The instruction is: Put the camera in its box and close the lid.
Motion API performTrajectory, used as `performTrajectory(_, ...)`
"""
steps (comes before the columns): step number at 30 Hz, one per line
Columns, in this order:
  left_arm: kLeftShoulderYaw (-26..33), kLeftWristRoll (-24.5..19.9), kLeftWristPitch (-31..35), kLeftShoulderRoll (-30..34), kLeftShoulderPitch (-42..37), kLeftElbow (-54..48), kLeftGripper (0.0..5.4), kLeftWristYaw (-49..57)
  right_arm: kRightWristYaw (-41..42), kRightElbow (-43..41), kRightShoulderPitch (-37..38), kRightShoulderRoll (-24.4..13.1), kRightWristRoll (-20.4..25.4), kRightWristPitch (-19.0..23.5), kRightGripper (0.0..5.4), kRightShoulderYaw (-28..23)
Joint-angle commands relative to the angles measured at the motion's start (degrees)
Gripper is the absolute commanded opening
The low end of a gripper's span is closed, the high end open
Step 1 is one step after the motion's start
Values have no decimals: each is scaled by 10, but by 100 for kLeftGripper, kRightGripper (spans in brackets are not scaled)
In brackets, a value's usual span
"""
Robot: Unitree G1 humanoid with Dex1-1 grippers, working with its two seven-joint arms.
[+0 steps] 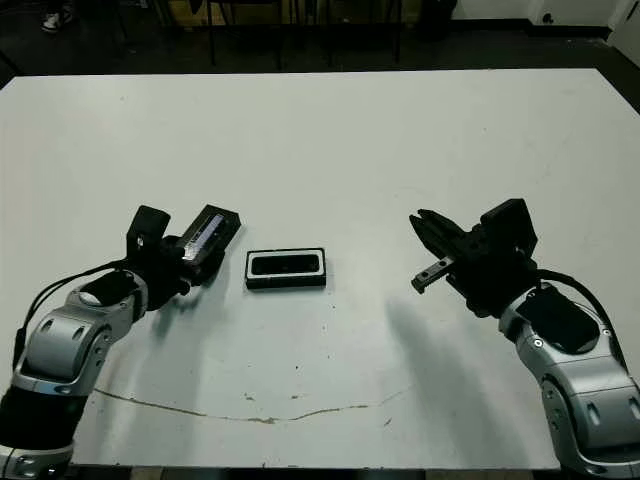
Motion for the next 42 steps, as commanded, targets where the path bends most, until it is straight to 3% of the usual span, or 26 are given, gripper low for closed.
performTrajectory(1, -23, 3, 18, 34, 11, 16, 279, -34, -1, 3, 7, -5, -1, 6, 0, -2)
performTrajectory(12, -12, -5, 15, 57, 11, 4, 279, -62, -1, 5, 7, -3, 0, 9, 0, -1)
performTrajectory(19, 39, -25, -58, 76, -3, 7, 279, -91, -3, 14, 5, 0, -5, 3, 0, 2)
performTrajectory(26, 46, -55, -269, 146, -92, 143, 279, -292, -4, 39, -1, 10, -9, -14, 0, 6)
performTrajectory(32, 11, -57, -315, 152, -177, 267, 279, -426, -5, 44, -3, 9, -12, -15, 0, 8)
performTrajectory(42, -73, -13, -341, 130, -270, 418, 279, -565, -6, 42, -2, 11, -10, -13, 0, 5)
